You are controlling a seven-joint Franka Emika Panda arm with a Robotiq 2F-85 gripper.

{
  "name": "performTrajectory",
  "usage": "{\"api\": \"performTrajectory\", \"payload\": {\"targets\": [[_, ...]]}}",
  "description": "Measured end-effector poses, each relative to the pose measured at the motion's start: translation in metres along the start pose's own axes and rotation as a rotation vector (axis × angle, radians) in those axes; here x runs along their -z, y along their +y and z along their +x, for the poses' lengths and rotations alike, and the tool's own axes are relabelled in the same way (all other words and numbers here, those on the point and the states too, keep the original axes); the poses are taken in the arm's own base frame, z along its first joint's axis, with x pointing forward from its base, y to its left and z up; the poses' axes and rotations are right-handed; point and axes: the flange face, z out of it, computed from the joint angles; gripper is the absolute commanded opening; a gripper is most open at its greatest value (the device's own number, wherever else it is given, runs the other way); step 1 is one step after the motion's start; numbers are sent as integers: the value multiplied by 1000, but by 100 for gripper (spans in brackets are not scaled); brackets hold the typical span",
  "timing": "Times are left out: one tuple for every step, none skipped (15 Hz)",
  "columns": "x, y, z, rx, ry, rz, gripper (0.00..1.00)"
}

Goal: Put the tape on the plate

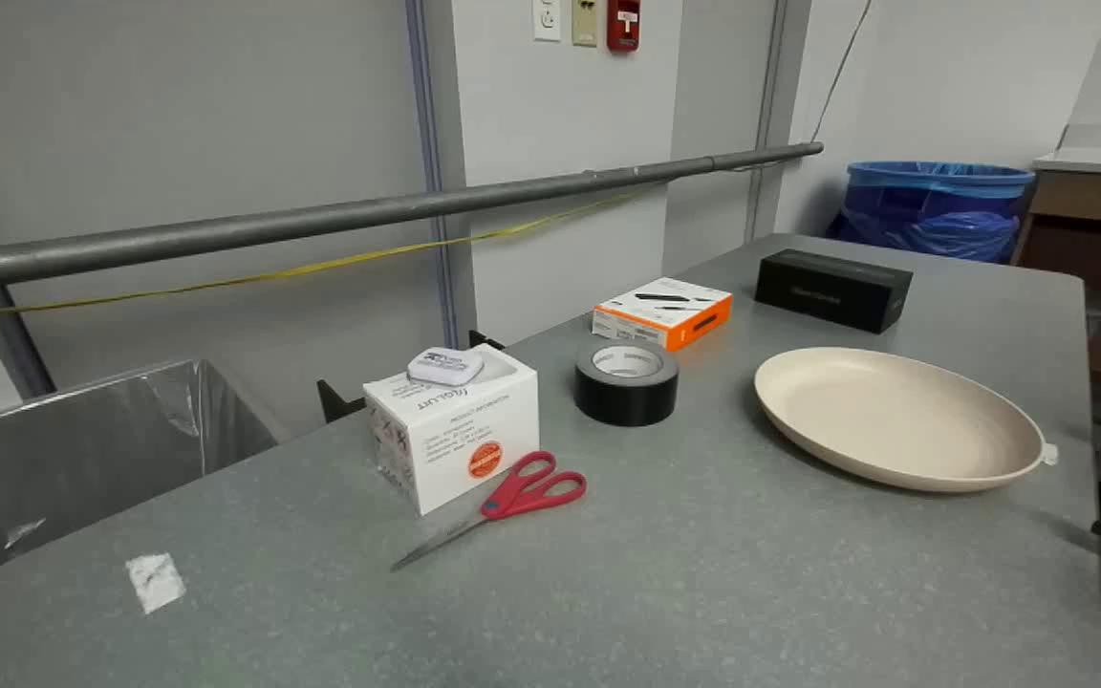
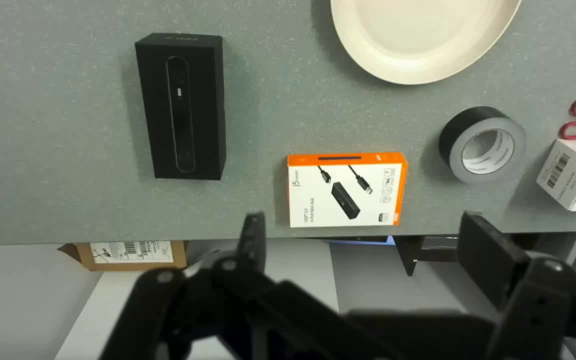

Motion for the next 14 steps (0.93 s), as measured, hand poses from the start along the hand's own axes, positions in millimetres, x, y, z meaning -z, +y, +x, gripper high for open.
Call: {"api": "performTrajectory", "payload": {"targets": [[0,0,0,0,0,0,100],[0,0,0,0,0,0,100],[0,0,0,0,0,0,100],[0,0,0,0,0,0,100],[0,0,0,0,0,0,100],[0,0,0,0,0,0,100],[0,0,0,-1,0,2,100],[0,-1,0,-2,1,5,100],[-2,-4,2,3,-2,8,100],[-8,-12,5,17,-13,13,100],[-17,-24,9,40,-30,16,100],[-30,-40,15,69,-45,20,100],[-46,-58,22,101,-56,22,100],[-64,-78,28,135,-70,22,100]]}}
